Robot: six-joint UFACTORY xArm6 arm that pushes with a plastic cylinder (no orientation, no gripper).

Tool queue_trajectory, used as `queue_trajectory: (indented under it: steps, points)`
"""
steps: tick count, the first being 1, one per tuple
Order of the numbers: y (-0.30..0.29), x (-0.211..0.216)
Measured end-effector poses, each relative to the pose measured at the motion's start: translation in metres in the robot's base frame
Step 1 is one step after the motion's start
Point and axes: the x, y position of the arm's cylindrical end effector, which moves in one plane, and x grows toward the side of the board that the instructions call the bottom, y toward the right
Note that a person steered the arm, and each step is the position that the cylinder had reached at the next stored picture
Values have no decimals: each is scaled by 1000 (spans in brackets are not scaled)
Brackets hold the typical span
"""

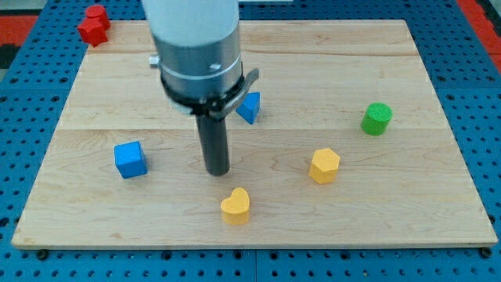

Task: Push the yellow hexagon towards bottom center

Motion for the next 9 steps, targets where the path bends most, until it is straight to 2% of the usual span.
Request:
queue_trajectory:
  steps: [1, 2, 3, 7, 9]
  points:
    - [37, -36]
    - [95, -52]
    - [138, -47]
    - [141, 36]
    - [133, 58]
